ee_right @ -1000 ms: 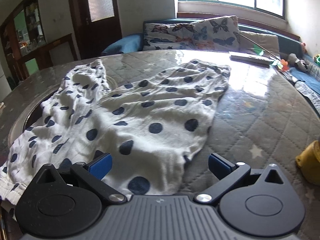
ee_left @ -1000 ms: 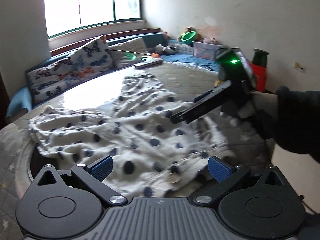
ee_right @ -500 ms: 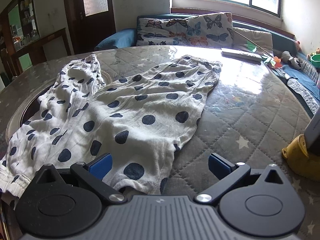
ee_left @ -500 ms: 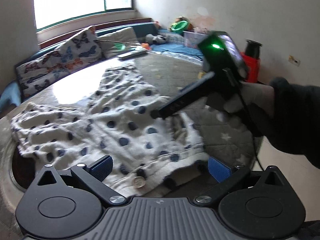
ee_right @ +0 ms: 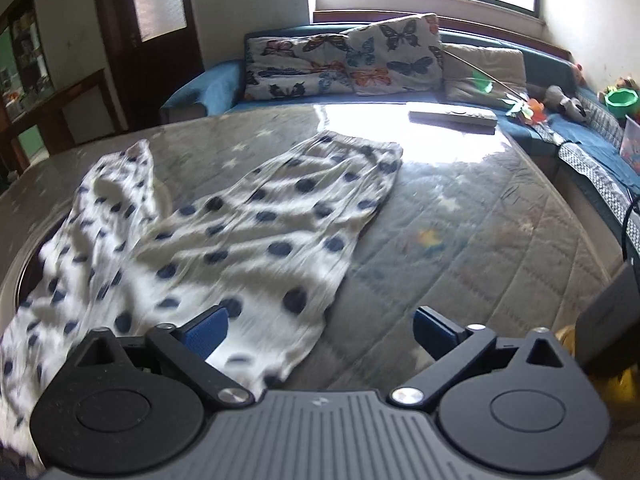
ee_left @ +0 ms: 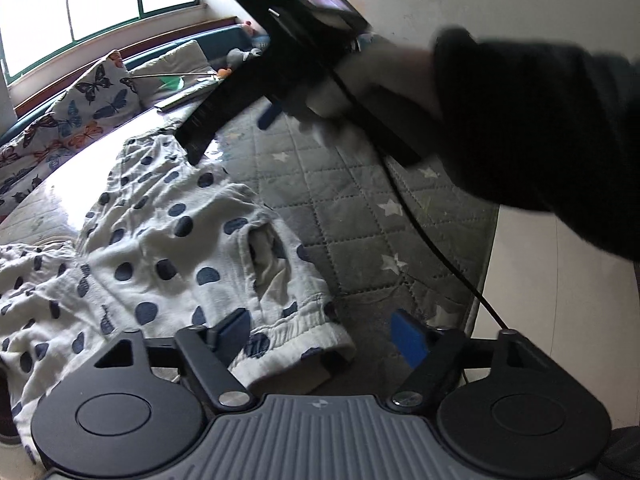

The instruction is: Fold clothes

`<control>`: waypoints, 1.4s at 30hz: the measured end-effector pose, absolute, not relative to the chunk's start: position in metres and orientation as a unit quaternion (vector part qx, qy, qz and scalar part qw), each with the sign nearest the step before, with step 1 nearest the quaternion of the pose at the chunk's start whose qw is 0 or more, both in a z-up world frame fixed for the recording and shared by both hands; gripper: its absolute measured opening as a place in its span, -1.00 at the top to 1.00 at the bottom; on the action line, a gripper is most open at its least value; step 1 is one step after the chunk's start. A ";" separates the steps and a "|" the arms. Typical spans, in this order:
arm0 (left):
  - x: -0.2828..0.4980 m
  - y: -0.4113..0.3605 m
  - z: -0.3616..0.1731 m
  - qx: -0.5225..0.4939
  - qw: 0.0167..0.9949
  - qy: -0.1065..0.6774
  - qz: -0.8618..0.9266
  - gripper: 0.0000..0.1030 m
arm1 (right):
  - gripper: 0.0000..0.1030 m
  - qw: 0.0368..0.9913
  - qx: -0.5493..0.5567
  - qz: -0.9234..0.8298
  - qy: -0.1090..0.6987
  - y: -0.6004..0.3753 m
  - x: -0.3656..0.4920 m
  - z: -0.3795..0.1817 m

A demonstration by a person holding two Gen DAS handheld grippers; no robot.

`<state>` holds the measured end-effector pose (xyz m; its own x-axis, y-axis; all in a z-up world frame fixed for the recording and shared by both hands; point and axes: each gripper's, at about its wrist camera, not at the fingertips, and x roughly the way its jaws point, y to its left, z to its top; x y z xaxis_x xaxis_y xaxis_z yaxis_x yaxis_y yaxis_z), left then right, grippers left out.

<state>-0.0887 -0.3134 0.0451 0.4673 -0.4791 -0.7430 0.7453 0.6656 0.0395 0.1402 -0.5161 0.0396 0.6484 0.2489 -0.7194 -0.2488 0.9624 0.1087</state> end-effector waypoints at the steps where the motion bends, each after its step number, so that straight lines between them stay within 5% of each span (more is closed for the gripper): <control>1: -0.088 -0.316 0.043 0.187 0.836 0.365 -0.364 -0.39 | -0.87 0.907 0.006 0.135 0.399 -0.518 0.148 0.041; 4: -0.086 -0.323 0.036 0.199 0.832 0.367 -0.365 -0.14 | -0.77 0.904 0.030 0.127 0.408 -0.526 0.175 0.042; 8: -0.083 -0.328 0.028 0.215 0.828 0.368 -0.364 -0.01 | -0.51 0.898 0.063 0.116 0.420 -0.536 0.214 0.042; 24: -0.066 -0.313 0.034 0.165 0.827 0.377 -0.382 0.68 | 0.02 0.890 0.099 0.070 0.440 -0.534 0.316 0.010; 26: -0.067 -0.310 0.035 0.156 0.826 0.378 -0.387 0.71 | 0.59 0.889 0.098 0.070 0.441 -0.531 0.319 0.009; 28: -0.068 -0.304 0.037 0.146 0.826 0.379 -0.390 0.74 | 0.85 0.889 0.102 0.068 0.441 -0.530 0.320 0.010; 42: -0.080 -0.227 0.060 -0.008 0.851 0.378 -0.366 0.80 | 0.92 0.906 0.113 0.093 0.397 -0.492 0.323 0.079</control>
<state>-0.0797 -0.2266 0.0602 0.4469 -0.6285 -0.6366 0.6168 0.7319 -0.2896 0.3233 -0.4919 0.0788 0.6674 0.2574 -0.6988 -0.0780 0.9574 0.2781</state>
